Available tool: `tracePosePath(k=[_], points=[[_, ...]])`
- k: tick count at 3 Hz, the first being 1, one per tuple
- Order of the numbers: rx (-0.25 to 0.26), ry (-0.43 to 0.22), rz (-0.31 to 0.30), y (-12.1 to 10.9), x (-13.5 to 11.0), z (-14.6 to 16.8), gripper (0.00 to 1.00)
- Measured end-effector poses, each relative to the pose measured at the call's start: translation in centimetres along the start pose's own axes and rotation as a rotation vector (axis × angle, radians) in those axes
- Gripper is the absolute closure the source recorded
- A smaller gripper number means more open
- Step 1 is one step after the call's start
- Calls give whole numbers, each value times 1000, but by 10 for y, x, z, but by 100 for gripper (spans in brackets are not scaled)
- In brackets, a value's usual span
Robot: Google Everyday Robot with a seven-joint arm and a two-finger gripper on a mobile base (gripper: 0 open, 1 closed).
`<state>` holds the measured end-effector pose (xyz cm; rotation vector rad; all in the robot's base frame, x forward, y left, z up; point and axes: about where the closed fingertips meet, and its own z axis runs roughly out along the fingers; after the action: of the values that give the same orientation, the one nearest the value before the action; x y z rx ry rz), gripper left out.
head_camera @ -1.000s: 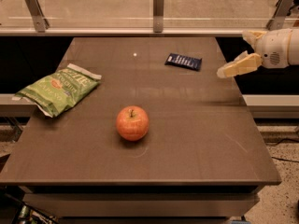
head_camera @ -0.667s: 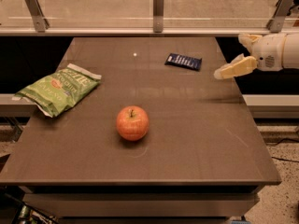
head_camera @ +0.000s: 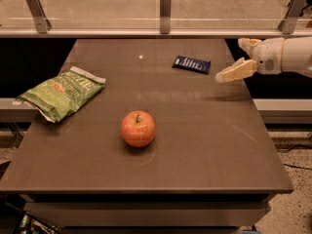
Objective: Pick rxbar blueberry
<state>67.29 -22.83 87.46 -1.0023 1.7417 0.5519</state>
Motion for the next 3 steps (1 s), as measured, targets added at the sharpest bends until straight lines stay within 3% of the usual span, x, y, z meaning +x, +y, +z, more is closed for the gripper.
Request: tracePosePath(k=[3], points=[[-55, -24, 14, -8, 12, 27, 0]])
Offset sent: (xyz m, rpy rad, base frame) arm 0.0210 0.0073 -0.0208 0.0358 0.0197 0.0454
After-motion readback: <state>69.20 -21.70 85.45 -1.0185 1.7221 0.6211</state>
